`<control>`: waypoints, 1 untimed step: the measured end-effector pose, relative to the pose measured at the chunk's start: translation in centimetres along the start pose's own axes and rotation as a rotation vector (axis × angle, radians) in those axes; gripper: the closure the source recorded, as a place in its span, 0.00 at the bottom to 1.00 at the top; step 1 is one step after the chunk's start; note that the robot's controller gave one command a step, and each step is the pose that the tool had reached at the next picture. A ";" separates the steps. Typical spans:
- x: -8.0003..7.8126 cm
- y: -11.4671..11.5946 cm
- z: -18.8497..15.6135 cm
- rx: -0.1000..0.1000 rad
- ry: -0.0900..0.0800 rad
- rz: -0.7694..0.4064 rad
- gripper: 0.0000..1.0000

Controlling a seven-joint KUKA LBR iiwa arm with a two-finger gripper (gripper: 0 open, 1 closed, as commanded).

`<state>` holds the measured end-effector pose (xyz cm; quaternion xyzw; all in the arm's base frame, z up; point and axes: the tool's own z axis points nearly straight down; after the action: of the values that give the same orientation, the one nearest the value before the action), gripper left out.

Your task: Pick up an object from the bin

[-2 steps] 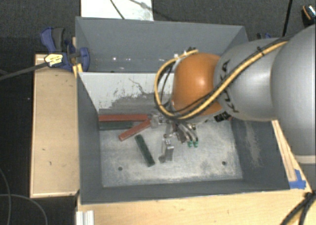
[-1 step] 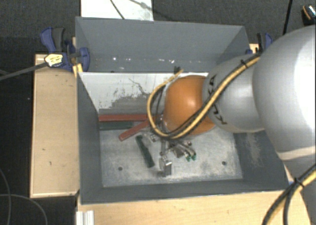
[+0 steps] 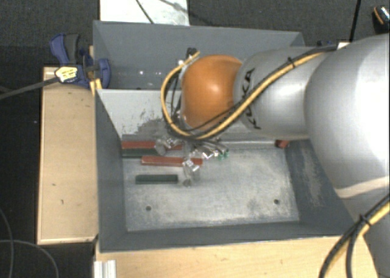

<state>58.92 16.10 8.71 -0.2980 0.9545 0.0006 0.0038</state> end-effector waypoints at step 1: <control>0.1 2.0 1.7 -0.002 0.007 0.186 0.00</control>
Offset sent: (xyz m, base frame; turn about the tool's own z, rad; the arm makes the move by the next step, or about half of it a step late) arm -0.0125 0.0148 -0.0171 0.1865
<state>57.67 17.70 7.02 -0.2081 0.9781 0.0008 0.0003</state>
